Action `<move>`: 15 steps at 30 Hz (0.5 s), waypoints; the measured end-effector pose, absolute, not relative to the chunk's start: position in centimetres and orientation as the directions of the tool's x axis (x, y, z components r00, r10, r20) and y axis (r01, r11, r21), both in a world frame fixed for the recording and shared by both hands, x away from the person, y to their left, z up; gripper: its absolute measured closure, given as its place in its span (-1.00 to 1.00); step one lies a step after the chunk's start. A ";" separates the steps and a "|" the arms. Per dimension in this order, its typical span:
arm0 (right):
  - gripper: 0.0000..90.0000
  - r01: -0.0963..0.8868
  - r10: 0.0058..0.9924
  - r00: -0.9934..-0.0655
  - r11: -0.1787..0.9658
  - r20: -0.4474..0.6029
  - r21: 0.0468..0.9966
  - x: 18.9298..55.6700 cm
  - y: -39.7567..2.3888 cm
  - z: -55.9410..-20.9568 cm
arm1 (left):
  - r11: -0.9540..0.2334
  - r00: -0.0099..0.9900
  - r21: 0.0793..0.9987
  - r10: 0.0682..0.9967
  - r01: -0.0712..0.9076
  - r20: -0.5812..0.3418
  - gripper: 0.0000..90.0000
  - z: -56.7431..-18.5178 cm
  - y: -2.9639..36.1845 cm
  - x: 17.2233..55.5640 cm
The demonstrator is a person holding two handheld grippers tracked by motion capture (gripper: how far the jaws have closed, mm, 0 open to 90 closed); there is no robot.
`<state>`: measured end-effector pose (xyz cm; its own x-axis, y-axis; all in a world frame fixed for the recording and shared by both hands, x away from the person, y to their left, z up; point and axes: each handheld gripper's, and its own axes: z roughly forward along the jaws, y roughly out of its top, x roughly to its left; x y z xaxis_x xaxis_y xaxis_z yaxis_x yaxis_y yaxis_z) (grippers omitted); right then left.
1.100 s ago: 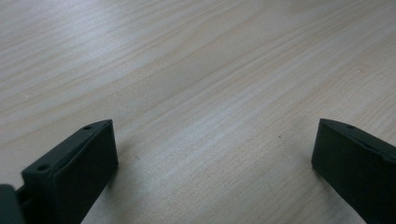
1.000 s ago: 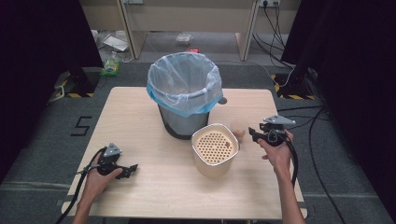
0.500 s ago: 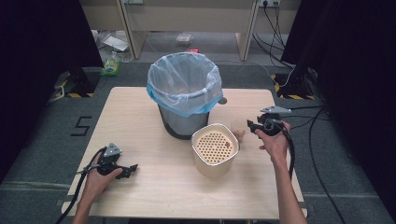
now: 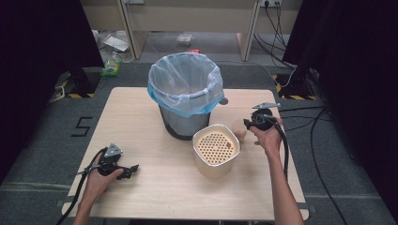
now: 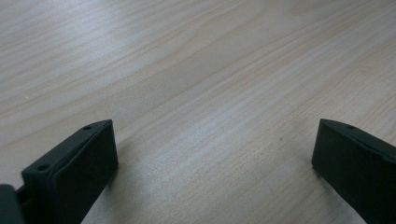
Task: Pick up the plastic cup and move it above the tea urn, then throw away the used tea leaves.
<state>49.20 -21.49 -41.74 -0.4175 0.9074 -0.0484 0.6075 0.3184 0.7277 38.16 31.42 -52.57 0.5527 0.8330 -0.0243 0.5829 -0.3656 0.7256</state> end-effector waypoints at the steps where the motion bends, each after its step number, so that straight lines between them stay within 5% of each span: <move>1: 0.40 0.615 0.907 -0.419 0.318 -0.043 0.722 49.3 -21.4 -42.0 | -0.365 0.553 0.726 0.833 0.583 -0.024 -1.00 -52.6 31.4 38.2; 7: 0.46 0.654 0.904 -0.426 0.337 -0.038 0.677 50.3 -20.9 -43.6 | -0.366 0.553 0.726 0.833 0.583 -0.024 -1.00 -52.6 31.4 38.2; 11: 0.76 0.648 0.896 -0.443 0.336 -0.020 0.683 50.3 -20.9 -44.0 | -0.366 0.553 0.725 0.833 0.583 -0.024 -1.00 -52.6 31.4 38.2; 15: 0.84 0.622 0.881 -0.471 0.360 -0.035 0.696 49.9 -20.8 -43.6 | -0.366 0.553 0.725 0.833 0.583 -0.024 -1.00 -52.6 31.4 38.2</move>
<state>49.91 -20.84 -43.62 -0.4711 0.8814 -0.0347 0.6218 0.3597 0.6957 38.16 31.42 -52.57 0.5529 0.8329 -0.0239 0.5828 -0.3661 0.7255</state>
